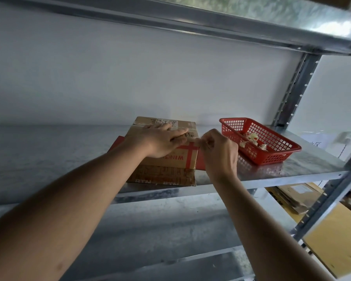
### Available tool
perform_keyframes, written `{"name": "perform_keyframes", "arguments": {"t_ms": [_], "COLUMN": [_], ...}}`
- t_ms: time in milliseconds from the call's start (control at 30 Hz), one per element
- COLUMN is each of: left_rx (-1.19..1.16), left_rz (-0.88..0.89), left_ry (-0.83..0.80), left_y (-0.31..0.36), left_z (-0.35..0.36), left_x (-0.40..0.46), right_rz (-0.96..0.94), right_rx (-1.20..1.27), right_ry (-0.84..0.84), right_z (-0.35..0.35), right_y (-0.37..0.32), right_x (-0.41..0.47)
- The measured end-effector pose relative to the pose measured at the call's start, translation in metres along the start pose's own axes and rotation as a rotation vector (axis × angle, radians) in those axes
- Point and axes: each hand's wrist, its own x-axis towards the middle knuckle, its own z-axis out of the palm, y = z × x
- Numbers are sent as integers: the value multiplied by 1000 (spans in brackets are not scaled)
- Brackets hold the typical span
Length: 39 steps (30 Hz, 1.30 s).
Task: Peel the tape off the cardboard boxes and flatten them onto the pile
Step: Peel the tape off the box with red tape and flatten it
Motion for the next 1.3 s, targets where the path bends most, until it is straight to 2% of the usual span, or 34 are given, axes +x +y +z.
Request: {"name": "perform_keyframes", "arguments": {"t_ms": [133, 400, 567, 700, 767, 833, 900, 967, 1167, 1300], "left_rx": [3, -1, -11, 3, 9, 19, 20, 7, -125, -89], "left_rz": [5, 16, 10, 9, 14, 22, 29, 30, 35, 69], "left_ry": [-2, 9, -7, -26, -25, -17, -22, -35, 39, 39], "left_y": [-2, -3, -1, 0, -1, -2, -4, -6, -21, -28], "left_z": [-1, 0, 1, -1, 0, -1, -3, -4, -10, -13], "left_x": [1, 3, 3, 4, 4, 4, 4, 5, 1, -4], "right_rz": [-96, -348, -277, -168, -145, -142, -200, -236, -306, -157], "right_rx": [-108, -96, -25, 70, 52, -9, -62, -50, -37, 28], "right_ry": [-52, -121, -49, -101, -168, -309, -470, -537, -548, -451], "right_z": [-4, -3, -5, -7, -8, -8, -7, -7, -7, -1], "right_y": [10, 12, 18, 20, 21, 22, 21, 21, 19, 18], "right_x": [11, 8, 16, 24, 33, 42, 48, 51, 53, 51]}}
